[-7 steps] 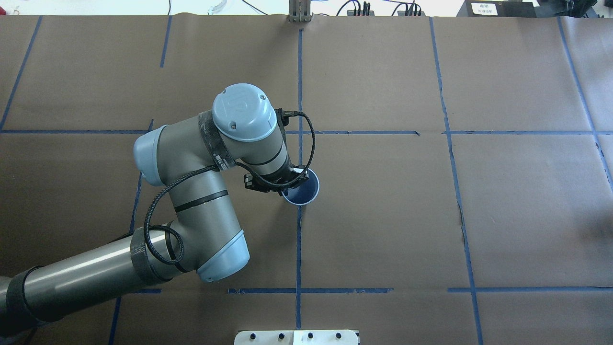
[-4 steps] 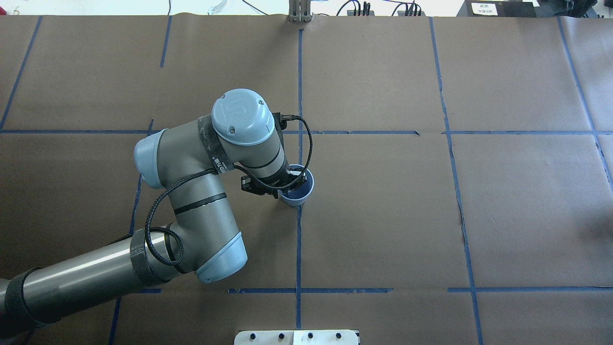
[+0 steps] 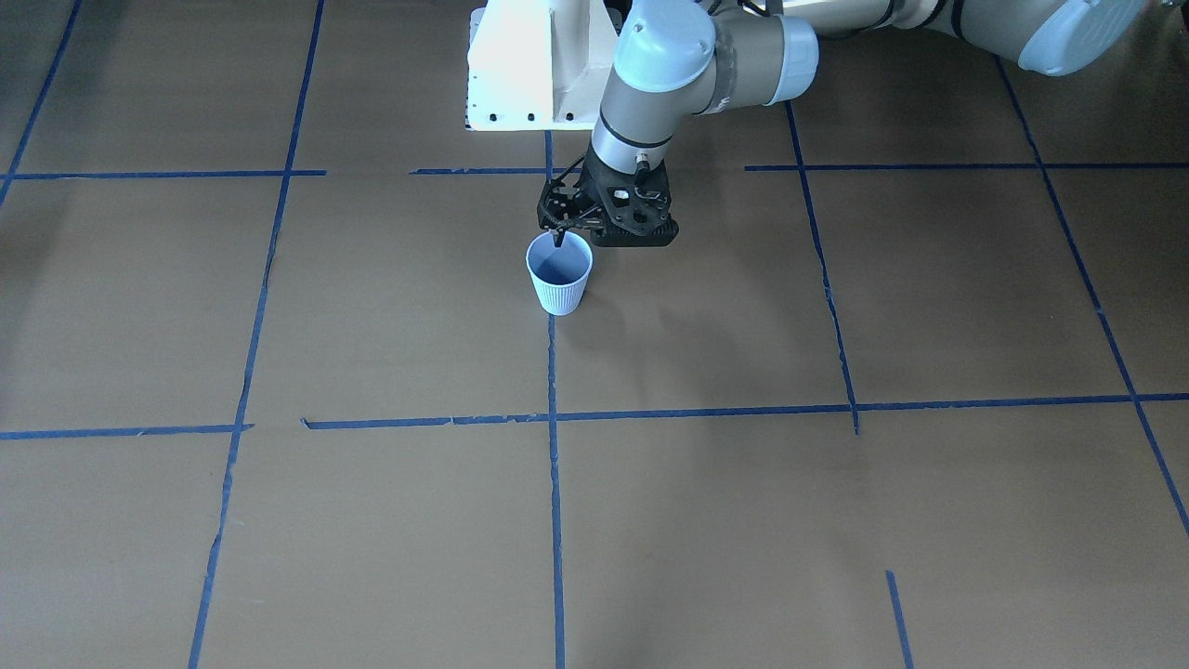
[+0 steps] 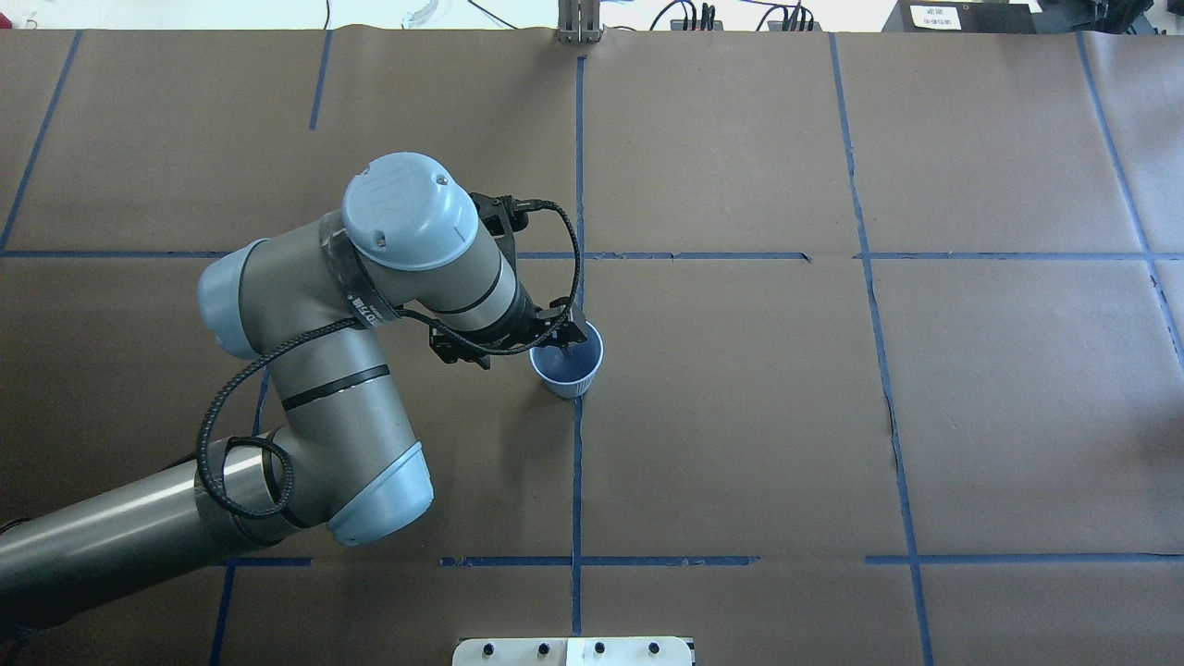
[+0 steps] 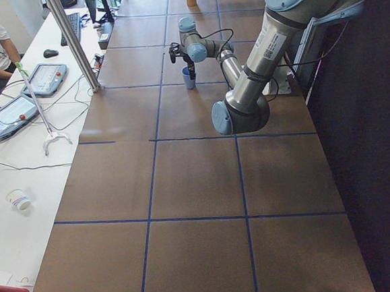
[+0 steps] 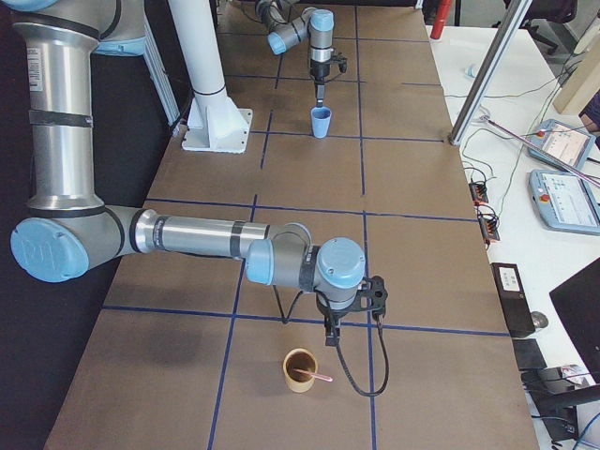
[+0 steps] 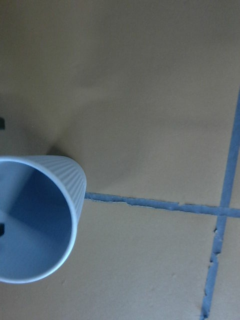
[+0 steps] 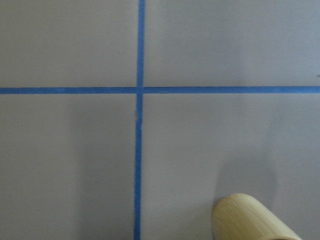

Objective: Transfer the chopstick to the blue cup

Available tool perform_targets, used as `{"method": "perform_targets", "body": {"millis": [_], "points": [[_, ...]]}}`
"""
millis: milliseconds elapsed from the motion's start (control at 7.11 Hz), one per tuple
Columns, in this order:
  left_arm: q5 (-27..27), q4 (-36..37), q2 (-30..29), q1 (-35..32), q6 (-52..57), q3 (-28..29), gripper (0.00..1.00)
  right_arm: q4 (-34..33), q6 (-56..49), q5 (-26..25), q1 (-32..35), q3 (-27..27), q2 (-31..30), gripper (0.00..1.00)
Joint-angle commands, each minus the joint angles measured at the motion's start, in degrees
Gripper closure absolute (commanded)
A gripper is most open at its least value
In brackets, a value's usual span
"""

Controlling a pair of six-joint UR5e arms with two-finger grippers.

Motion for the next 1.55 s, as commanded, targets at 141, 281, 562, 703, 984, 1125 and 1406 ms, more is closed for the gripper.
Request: {"method": "perform_targets", "body": {"millis": [141, 281, 562, 703, 984, 1125, 1406], "points": [[0.00, 0.08, 2.64, -0.69, -0.10, -4.00, 0.00, 19.67, 14.59, -4.41, 3.68, -2.98, -8.98, 0.02], [0.00, 0.08, 4.48, -0.78, -0.10, -6.02, 0.00, 25.57, 18.19, -5.90, 3.68, -6.05, -8.39, 0.04], [0.00, 0.08, 4.94, -0.78, -0.10, -6.04, 0.00, 28.79, 19.55, -9.52, 3.50, -9.93, -5.33, 0.05], [0.00, 0.08, 4.94, -0.86, -0.01, -6.04, 0.00, 28.97, 19.55, -9.52, 3.50, -11.43, -4.79, 0.07], [0.09, -0.01, 5.55, -1.04, -0.01, -6.31, 0.00, 28.97, 19.63, -9.35, 3.50, -12.32, -4.52, 0.28], [0.09, -0.01, 5.81, -1.04, -0.01, -7.00, 0.00, 28.97, 20.59, -9.35, 3.50, -12.32, -4.52, 0.47], [0.09, -0.01, 5.99, -1.04, -0.01, -7.54, 0.00, 28.97, 21.22, -9.08, 3.33, -12.32, -4.35, 0.93]]}}
